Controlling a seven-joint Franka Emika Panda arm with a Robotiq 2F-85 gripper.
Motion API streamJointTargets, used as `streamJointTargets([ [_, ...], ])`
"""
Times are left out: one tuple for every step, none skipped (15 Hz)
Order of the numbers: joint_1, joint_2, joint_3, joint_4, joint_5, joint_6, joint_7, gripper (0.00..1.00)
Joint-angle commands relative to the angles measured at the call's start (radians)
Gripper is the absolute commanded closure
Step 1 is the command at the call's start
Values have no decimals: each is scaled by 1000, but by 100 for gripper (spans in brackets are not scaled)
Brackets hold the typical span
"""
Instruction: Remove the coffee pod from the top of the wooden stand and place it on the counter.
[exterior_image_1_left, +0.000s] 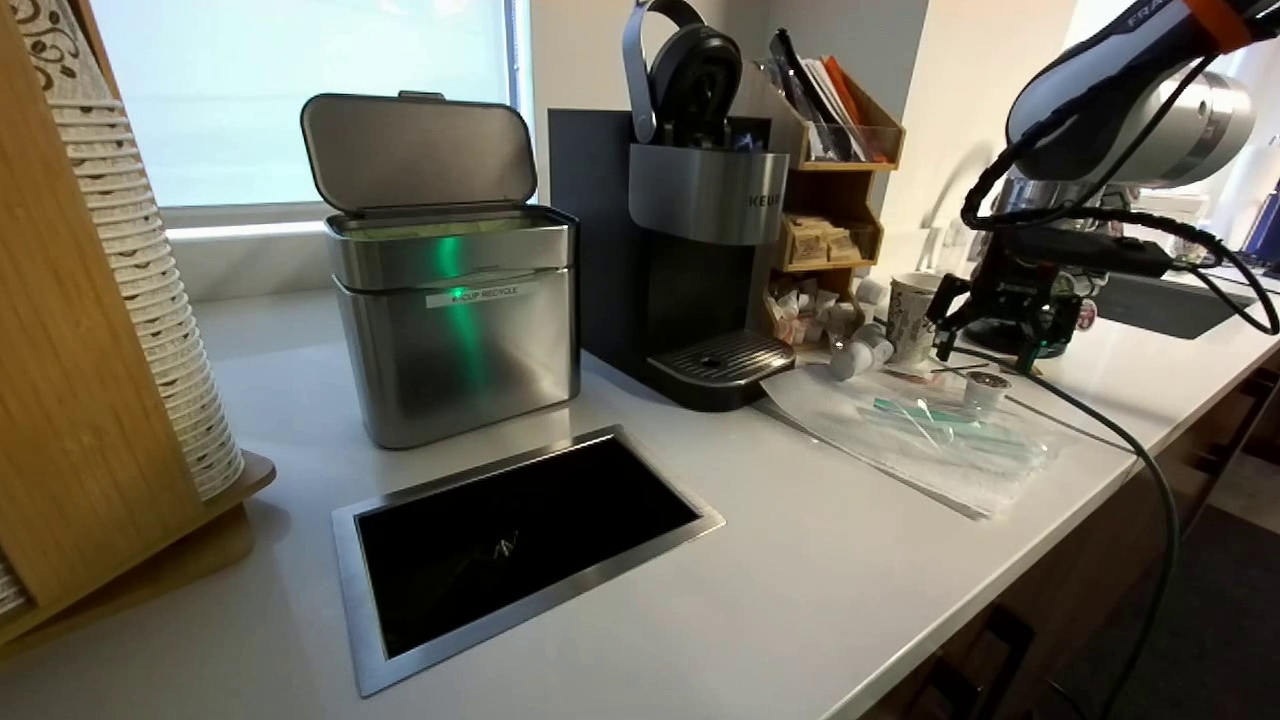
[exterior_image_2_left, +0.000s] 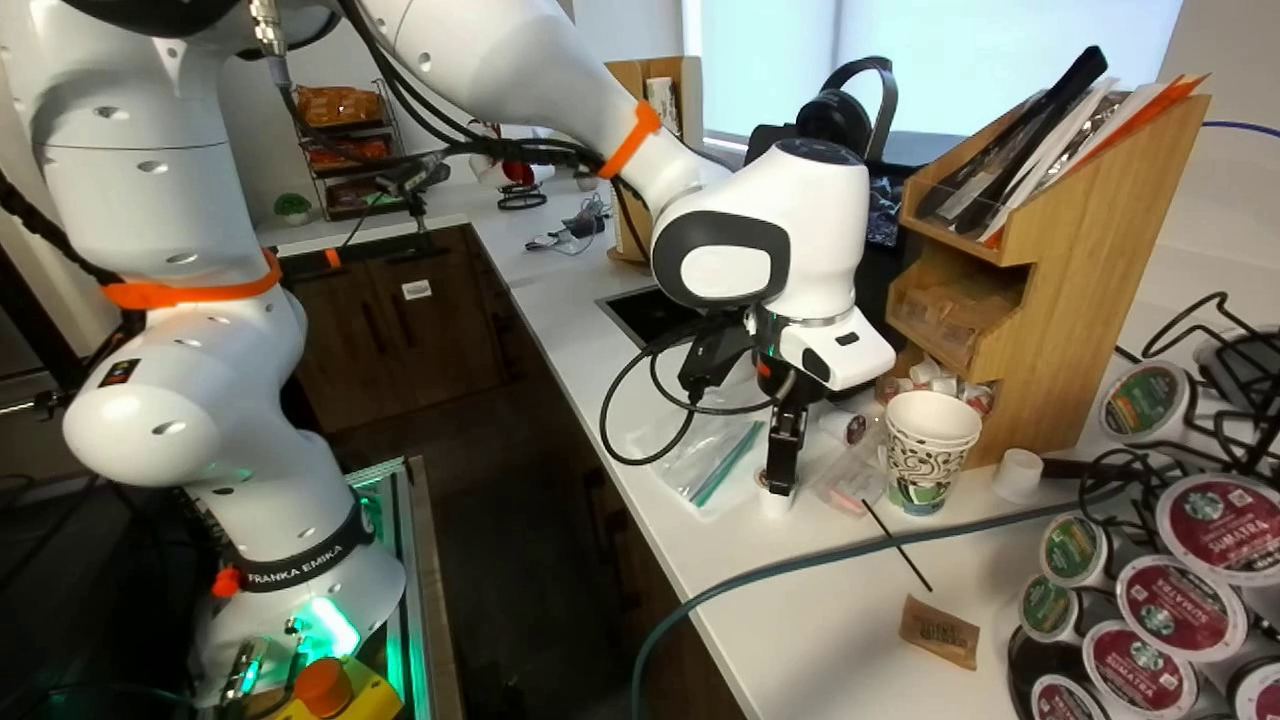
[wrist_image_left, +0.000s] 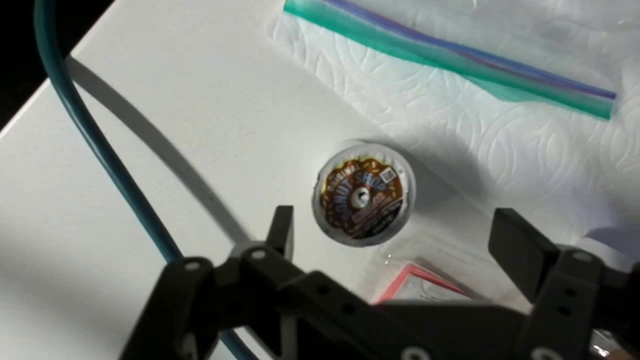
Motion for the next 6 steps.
streamJointTargets([
  [13, -78, -6, -23, -47, -62, 4, 0],
  [17, -85, -4, -21, -73, -80, 3, 0],
  [19, -83, -2, -10, -102, -104, -4, 0],
  [10, -54, -2, 2, -58, -63, -1, 1],
  [11, -62, -1, 3, -64, -68, -1, 1],
  [11, -62, -1, 4, -63, -68, -1, 0],
])
